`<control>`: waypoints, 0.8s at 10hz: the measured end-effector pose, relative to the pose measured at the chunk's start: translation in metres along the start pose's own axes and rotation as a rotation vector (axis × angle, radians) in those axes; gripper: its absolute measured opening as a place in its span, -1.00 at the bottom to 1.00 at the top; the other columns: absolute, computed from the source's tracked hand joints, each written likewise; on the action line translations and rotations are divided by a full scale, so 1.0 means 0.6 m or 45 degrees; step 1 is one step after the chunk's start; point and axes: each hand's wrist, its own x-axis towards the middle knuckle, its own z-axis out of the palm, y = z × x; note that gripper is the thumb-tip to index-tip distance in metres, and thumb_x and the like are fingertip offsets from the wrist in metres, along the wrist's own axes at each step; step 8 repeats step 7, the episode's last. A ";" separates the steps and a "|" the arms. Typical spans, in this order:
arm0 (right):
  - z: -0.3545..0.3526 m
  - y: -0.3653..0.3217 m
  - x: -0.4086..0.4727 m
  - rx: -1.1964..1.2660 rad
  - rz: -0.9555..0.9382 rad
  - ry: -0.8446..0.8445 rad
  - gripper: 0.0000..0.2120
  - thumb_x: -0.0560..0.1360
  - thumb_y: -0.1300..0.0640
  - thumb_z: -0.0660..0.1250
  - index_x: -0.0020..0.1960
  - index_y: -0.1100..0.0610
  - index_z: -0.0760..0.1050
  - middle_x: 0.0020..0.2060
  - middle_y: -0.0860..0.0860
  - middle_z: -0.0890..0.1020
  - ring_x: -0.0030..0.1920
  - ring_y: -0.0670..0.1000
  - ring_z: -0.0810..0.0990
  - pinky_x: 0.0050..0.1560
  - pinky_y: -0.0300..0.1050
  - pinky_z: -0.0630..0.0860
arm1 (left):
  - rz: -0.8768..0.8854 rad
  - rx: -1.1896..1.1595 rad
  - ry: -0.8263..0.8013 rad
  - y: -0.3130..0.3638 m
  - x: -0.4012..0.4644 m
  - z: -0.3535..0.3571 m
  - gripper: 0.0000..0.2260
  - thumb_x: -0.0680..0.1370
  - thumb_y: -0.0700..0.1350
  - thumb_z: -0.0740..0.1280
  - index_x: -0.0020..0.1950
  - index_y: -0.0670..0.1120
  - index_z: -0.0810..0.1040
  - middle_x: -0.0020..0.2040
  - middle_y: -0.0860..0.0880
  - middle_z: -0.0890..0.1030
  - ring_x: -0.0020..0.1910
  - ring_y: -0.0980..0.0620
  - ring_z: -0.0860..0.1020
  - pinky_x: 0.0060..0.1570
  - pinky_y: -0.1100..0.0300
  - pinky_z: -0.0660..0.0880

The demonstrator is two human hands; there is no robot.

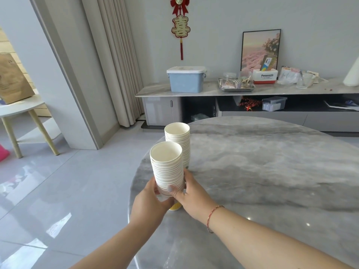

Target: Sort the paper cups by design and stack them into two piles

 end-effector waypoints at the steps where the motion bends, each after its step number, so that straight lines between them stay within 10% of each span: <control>1: -0.002 -0.002 0.000 -0.003 0.026 -0.007 -0.49 0.45 -0.06 0.36 0.34 -0.17 0.25 0.17 -0.17 0.51 0.14 -0.14 0.52 -0.08 -0.46 0.44 | -0.011 -0.012 0.000 -0.001 0.000 0.001 -0.45 0.25 0.10 0.52 0.20 0.14 0.45 -0.05 0.22 0.62 -0.02 0.24 0.57 -0.11 0.29 0.50; 3: -0.031 0.002 -0.021 -0.123 0.170 0.052 -0.14 0.34 -0.27 0.36 0.48 -0.07 -0.01 0.26 -0.10 0.37 0.31 -0.04 0.41 0.26 -0.14 0.38 | -0.058 0.123 -0.039 -0.006 -0.027 -0.010 0.11 0.19 0.08 0.60 0.53 0.00 -0.04 0.50 0.05 0.23 0.45 0.03 0.26 0.33 0.07 0.34; 8: -0.206 -0.029 -0.150 0.317 0.221 0.467 -0.39 0.26 -0.27 0.35 0.14 0.12 0.43 0.11 0.11 0.60 0.06 0.01 0.62 0.17 0.05 0.53 | -0.327 0.119 0.090 -0.021 -0.033 -0.080 -0.15 0.38 -0.02 0.50 0.52 -0.14 0.10 0.49 -0.14 0.27 0.44 -0.14 0.27 0.34 -0.04 0.29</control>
